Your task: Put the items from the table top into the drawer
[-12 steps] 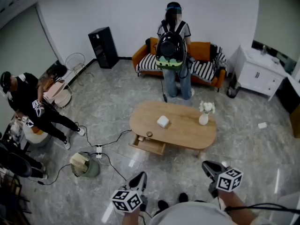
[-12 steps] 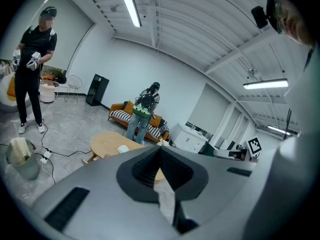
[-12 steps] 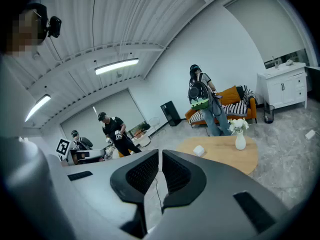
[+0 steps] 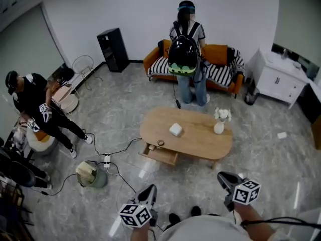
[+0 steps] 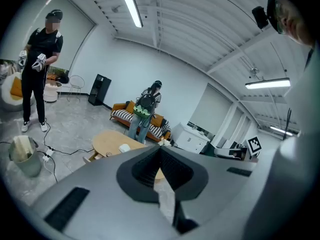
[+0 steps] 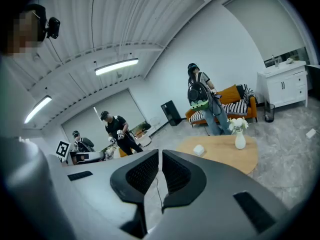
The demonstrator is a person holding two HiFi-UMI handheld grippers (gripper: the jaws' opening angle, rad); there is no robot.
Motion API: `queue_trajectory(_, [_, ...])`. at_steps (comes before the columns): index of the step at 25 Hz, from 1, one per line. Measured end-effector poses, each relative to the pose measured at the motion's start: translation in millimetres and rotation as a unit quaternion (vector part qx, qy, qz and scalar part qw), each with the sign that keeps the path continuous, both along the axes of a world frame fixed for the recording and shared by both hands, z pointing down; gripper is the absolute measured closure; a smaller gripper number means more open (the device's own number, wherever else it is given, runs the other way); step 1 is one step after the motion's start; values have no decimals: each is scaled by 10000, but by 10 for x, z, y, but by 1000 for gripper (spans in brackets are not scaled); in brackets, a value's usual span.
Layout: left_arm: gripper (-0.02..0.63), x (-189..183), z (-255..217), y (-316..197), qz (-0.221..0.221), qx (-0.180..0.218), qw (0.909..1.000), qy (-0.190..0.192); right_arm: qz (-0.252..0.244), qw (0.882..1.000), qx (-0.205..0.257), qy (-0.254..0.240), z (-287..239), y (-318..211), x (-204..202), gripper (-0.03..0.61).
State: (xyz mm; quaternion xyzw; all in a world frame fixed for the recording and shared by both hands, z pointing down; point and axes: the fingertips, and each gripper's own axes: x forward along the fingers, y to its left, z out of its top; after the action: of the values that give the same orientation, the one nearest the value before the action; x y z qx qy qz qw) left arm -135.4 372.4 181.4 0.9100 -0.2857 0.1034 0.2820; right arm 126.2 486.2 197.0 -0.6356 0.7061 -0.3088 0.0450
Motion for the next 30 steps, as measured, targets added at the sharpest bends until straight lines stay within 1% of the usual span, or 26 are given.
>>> queue_trajectory(5, [614, 43, 17, 31, -42, -31, 10000, -22, -137, 9998, 51, -147, -19, 6, 19, 529])
queue_trajectory(8, [614, 51, 38, 66, -60, -67, 9999, -48, -187, 9997, 58, -151, -24, 18, 33, 529])
queue_trajectory(15, [614, 165, 108, 157, -153, -125, 9997, -124, -197, 9994, -29, -268, 57, 85, 239, 529])
queue_trajectory(19, [614, 264, 142, 177, -241, -150, 9995, -145, -448, 9987, -49, -217, 70, 99, 298, 529])
queue_trajectory(24, [614, 400, 194, 225, -272, -67, 9993, -259, -930, 9956, 69, -129, 76, 101, 320, 529])
queue_trajectory(30, [614, 497, 213, 239, -347, -61, 9989, -318, -1119, 9937, 37, -47, 104, 17, 406, 529])
